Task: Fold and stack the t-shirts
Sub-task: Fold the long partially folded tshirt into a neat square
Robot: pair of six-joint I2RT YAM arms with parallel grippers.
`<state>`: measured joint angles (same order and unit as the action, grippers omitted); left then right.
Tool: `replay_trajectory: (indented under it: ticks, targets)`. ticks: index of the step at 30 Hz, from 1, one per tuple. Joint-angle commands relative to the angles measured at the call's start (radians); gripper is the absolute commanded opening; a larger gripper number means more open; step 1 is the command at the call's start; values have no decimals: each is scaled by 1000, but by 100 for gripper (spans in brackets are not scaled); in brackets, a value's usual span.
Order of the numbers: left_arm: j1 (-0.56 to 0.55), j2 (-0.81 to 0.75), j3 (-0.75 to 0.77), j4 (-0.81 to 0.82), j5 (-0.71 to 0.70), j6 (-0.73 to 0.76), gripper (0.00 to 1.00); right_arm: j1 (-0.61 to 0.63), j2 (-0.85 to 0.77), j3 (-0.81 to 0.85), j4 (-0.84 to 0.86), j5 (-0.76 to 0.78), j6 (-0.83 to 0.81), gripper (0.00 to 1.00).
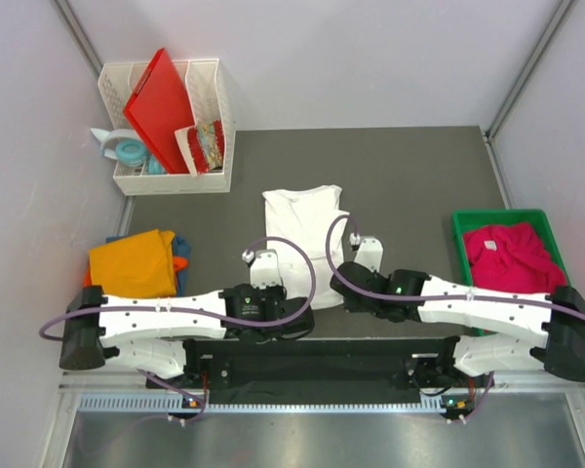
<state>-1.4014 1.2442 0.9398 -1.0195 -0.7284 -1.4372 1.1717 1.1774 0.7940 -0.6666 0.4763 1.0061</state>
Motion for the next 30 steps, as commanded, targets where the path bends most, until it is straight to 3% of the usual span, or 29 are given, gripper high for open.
replay_trajectory:
  ticks: [1, 6, 10, 17, 23, 30]
  targets:
    - [33, -12, 73, -24, -129, 93, 0, -35, 40, 108, -30, 82, -46, 0]
    - [165, 4, 86, 125, -125, 300, 0, -145, 103, 172, 15, 78, -141, 0]
    - [336, 21, 96, 297, -79, 487, 0, -254, 162, 241, 65, 64, -231, 0]
    - [554, 181, 208, 502, 4, 768, 0, -450, 318, 419, 145, 35, -394, 0]
    - [691, 336, 338, 584, 73, 839, 0, -538, 502, 629, 167, -19, -463, 0]
    - [751, 483, 434, 618, 113, 863, 0, -606, 698, 787, 173, -70, -488, 0]
